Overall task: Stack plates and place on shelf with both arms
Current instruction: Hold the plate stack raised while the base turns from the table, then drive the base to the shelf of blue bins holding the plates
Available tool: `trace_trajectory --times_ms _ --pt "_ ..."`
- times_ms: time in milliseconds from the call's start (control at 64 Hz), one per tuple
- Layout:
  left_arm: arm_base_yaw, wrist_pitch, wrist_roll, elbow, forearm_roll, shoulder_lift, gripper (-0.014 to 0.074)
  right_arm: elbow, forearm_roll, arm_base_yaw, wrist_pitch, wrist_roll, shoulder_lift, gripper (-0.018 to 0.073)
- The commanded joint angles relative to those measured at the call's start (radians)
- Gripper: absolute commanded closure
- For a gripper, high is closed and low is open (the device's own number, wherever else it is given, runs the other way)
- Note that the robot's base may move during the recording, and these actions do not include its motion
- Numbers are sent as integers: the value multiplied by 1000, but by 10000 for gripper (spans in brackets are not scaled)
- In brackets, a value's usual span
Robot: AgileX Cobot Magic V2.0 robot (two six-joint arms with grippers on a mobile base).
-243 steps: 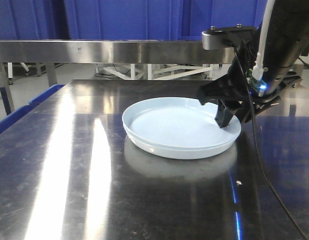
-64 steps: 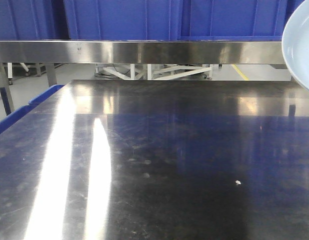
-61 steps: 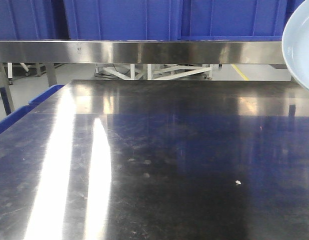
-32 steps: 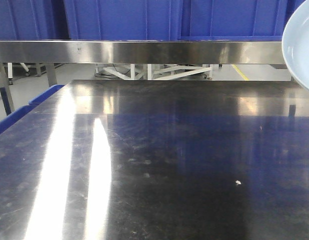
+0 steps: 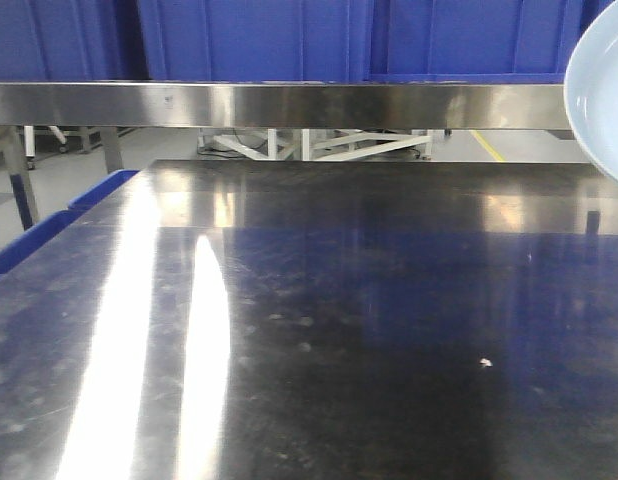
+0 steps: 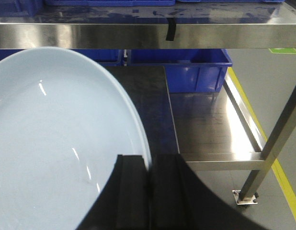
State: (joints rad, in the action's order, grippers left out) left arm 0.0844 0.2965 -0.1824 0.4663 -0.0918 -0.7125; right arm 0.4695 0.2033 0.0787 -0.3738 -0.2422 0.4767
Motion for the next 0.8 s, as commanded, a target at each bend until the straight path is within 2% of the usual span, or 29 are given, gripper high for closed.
trace_trajectory --times_ms 0,781 --pt "0 -80 -7 30 -1 4 510 31 11 3 101 2 -1 535" --pt "0 -80 -7 30 -1 4 510 31 11 3 101 2 -1 535"
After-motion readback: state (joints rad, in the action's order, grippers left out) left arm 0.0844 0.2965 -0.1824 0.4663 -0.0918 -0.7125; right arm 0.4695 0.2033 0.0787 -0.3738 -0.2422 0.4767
